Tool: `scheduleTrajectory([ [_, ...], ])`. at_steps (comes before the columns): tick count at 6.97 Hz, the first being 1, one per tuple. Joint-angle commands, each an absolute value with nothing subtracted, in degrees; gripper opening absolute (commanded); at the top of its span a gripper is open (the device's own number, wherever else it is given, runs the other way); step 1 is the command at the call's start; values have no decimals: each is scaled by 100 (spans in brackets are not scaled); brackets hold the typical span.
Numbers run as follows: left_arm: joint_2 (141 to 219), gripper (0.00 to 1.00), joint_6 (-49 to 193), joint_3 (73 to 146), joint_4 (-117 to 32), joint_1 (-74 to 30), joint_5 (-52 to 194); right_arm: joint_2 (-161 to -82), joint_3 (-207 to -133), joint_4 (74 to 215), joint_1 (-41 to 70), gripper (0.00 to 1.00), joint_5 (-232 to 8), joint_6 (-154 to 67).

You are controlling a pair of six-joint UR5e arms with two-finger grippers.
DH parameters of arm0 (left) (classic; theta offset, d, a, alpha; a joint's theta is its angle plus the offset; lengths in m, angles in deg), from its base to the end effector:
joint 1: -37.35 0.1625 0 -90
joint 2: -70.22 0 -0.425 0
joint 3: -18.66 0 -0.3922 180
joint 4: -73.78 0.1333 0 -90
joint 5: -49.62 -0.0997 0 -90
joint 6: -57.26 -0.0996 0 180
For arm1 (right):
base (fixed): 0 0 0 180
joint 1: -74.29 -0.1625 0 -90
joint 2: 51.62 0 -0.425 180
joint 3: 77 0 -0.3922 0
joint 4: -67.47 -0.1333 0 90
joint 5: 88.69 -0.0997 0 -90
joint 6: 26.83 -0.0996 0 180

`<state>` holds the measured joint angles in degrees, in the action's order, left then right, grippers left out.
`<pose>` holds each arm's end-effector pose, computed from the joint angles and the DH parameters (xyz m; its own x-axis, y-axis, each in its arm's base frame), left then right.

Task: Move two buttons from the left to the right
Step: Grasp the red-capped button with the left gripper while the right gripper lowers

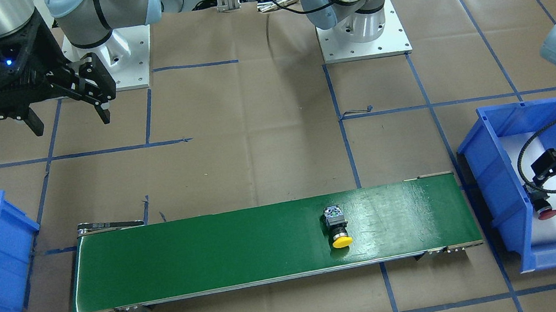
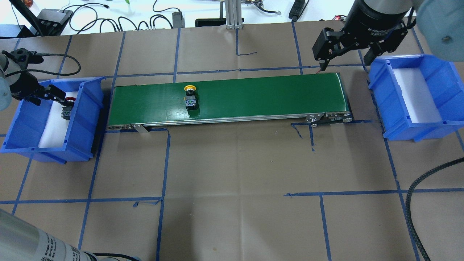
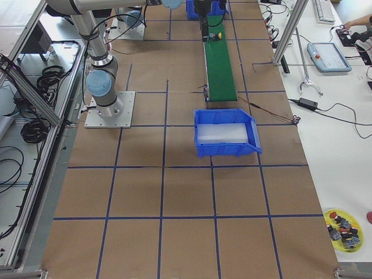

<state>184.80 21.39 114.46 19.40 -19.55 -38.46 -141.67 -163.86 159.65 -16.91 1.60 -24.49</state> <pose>0.2260 -0.5969 0.2606 -0.9985 0.0486 -0.0265 0.0509 0.9943 -0.0936 0.1432 -0.4969 0.5195 -0.9981 -0.0611 0.0089 -0.0617 0.9937 -0.0933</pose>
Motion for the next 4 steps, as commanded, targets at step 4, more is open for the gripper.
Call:
scheduleTrajectory([
  [4, 19010, 100, 2307, 11490, 2579, -2004, -3818, -13645, -16349, 16072, -1702, 100, 96, -2507],
])
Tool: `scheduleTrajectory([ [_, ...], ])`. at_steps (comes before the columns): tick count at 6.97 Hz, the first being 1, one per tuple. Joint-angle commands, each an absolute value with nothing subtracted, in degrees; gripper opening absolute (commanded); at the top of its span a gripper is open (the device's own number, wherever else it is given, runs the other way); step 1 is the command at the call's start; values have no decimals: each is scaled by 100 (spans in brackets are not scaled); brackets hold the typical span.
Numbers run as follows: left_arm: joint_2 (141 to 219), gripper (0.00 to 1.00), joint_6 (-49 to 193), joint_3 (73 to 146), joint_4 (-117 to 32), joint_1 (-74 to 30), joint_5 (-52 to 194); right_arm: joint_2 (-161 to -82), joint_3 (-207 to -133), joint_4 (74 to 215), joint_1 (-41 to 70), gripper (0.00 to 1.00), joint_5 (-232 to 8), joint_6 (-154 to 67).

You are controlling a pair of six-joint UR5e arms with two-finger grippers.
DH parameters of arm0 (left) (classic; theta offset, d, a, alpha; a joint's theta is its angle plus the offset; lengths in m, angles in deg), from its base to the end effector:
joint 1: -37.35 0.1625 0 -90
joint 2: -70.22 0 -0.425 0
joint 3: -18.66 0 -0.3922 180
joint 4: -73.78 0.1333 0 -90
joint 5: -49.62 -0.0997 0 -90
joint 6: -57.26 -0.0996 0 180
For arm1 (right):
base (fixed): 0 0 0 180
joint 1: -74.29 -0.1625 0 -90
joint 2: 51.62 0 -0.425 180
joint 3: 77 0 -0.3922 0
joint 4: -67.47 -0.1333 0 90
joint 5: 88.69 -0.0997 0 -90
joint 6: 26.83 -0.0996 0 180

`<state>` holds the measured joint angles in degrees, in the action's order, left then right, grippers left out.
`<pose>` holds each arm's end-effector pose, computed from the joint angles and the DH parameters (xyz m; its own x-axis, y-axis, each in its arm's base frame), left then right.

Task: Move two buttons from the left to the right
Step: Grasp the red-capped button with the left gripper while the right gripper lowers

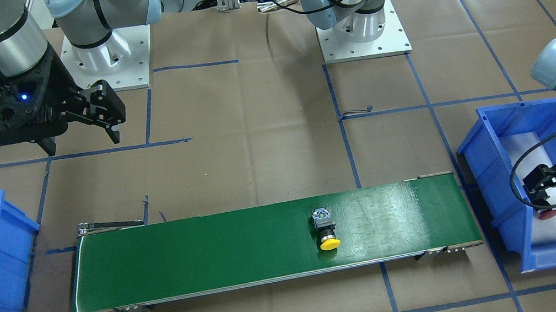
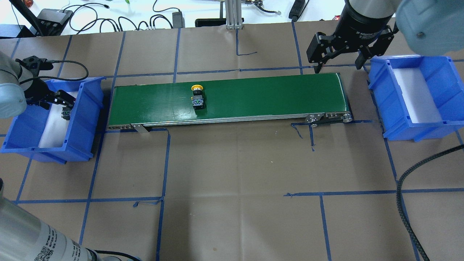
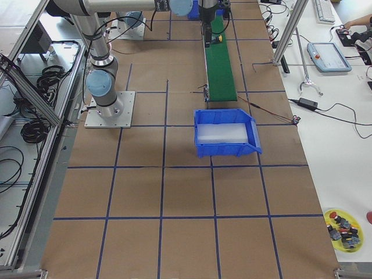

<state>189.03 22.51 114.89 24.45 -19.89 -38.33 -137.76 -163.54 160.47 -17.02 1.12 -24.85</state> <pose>0.2285 -0.6080 0.2204 -0.9990 0.0351 -0.0267 0.0376 0.9942 -0.1009 0.1456 -0.5217 0.4888 -0.9983 -0.0575 -0.0017 -0.0574 0.9973 -0.0455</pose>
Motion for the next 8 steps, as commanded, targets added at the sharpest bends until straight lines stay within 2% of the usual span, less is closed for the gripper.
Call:
scheduleTrajectory([
  [1, 19089, 100, 2316, 11481, 2640, -2004, -3809, -13531, -16340, 16176, -1702, 100, 87, -2534],
  [2, 19089, 99, 2316, 11481, 2667, -2013, -3792, -13451, -16340, 16317, -1711, 100, 96, -2543],
  [3, 19089, 81, 2316, 11464, 2667, -2021, -3783, -13363, -16340, 16414, -1711, 100, 87, -2543],
  [5, 19046, 36, 2351, 11464, 2641, -2039, -3774, -13179, -16357, 16712, -1720, 100, 87, -2543],
  [7, 18897, 10, 2334, 11455, 2580, -2039, -3572, -12968, -16357, 17055, -1720, 100, 78, -2551],
  [8, 18852, 5, 2308, 11446, 2571, -2039, -3563, -12924, -16392, 17196, -1729, 100, -78, -2551],
])
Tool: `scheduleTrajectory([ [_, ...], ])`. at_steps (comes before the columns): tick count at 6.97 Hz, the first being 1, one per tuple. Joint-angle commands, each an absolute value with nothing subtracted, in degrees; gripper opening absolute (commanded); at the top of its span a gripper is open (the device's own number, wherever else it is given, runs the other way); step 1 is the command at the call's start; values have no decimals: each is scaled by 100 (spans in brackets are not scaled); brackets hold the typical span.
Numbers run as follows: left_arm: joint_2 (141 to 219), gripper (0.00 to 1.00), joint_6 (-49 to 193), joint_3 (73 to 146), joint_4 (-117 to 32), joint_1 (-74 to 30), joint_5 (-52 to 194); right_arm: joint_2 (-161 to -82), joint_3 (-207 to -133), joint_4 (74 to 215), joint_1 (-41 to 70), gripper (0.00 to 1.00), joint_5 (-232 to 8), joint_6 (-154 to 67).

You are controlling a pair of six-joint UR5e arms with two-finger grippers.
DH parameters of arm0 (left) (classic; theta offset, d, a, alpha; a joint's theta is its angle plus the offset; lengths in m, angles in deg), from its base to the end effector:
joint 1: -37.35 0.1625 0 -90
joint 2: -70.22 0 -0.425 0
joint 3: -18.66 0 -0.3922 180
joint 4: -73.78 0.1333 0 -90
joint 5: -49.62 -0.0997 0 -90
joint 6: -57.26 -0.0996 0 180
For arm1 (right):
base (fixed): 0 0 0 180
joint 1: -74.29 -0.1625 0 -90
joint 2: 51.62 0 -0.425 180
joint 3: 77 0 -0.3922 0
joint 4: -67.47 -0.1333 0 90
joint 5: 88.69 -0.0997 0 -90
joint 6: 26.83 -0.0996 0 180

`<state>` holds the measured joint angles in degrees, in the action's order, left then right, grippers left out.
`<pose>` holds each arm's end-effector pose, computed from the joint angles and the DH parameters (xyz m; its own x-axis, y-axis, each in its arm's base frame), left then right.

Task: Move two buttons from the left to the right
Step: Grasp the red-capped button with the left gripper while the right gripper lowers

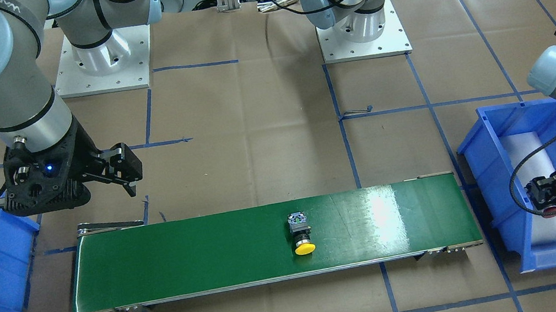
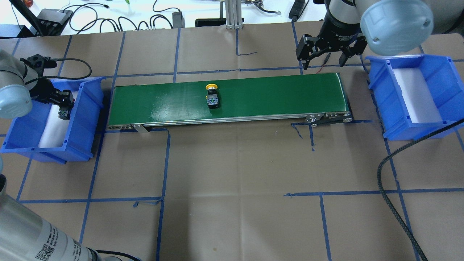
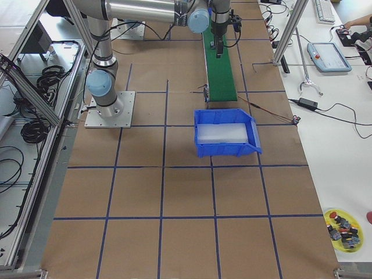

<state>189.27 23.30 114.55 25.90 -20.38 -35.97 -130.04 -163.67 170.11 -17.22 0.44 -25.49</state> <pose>0.2221 -0.6157 0.2233 -0.9994 0.0338 -0.0065 0.0344 0.9886 -0.1463 0.1501 -0.5767 0.4309 -0.9986 -0.0508 -0.0133 -0.0496 0.9958 -0.0769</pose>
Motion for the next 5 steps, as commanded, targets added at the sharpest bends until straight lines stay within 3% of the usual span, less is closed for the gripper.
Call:
scheduleTrajectory([
  [1, 18782, 4, 2290, 11402, 2518, -2030, -3572, -12888, -16392, 17240, -1720, 100, -419, -2569],
  [5, 17739, 4, 2263, 11192, 922, -1960, -3730, -12546, -16358, 17311, -1711, 100, -405, -2569],
])
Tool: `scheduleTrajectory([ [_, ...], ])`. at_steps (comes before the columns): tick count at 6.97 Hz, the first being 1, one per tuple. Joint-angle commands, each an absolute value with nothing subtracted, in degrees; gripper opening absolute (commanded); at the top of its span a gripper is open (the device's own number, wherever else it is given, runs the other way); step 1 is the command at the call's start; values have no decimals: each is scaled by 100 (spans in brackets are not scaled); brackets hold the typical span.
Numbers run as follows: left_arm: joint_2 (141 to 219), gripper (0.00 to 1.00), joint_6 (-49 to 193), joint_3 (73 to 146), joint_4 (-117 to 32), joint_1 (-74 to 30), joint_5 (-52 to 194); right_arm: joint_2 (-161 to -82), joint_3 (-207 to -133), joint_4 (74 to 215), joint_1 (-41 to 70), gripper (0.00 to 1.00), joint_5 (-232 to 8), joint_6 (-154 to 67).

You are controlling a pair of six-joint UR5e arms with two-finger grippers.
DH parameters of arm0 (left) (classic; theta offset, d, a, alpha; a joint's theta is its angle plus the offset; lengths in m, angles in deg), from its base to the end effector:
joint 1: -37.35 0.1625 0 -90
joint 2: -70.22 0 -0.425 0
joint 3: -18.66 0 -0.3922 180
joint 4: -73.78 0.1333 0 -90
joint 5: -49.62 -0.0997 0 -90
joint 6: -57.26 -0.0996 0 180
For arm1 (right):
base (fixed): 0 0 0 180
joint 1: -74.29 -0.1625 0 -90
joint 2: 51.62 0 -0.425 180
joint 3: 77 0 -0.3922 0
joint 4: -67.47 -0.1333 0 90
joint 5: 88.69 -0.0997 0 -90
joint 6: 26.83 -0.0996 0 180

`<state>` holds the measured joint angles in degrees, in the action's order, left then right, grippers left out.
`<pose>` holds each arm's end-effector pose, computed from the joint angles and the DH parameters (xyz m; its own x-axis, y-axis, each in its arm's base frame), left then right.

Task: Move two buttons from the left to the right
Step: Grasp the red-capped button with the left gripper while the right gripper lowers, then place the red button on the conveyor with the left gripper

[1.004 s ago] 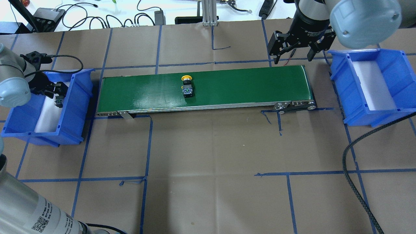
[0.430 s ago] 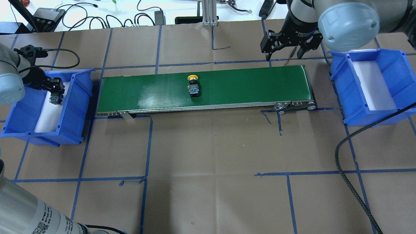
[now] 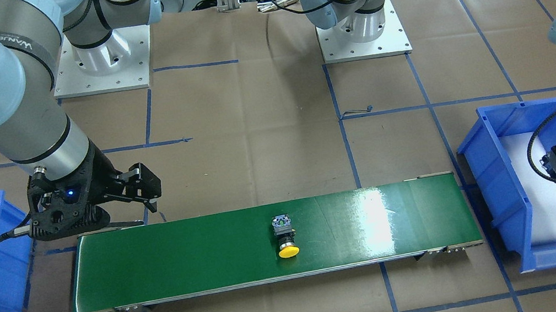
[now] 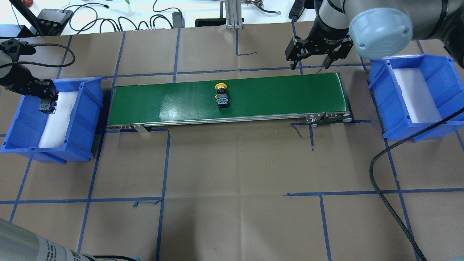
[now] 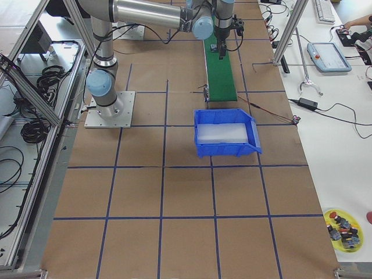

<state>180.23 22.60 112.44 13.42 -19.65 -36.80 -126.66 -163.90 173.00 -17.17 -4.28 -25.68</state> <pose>0.2172 -0.5906 0.3149 -0.9995 0.0317 -0.0069 0.0323 0.9923 -0.1192 0.1582 -0.5955 0.3999 -0.9941 -0.0516 -0.0959 -0.0454 0.9968 -0.0659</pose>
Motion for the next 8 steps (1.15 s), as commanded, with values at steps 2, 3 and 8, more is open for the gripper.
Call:
scheduleTrajectory([
  [2, 17473, 4, 2333, 11130, 437, -2012, -3844, -12458, -16375, 17311, -1694, 100, -353, -2560],
  [3, 17411, 4, 2612, 11130, 400, -2134, -3836, -12449, -16375, 17311, -1694, 100, -352, -2560],
  [8, 17453, 4, 5020, 11156, 469, -4207, -3853, -12343, -16366, 17320, -1694, 100, -343, -2560],
])
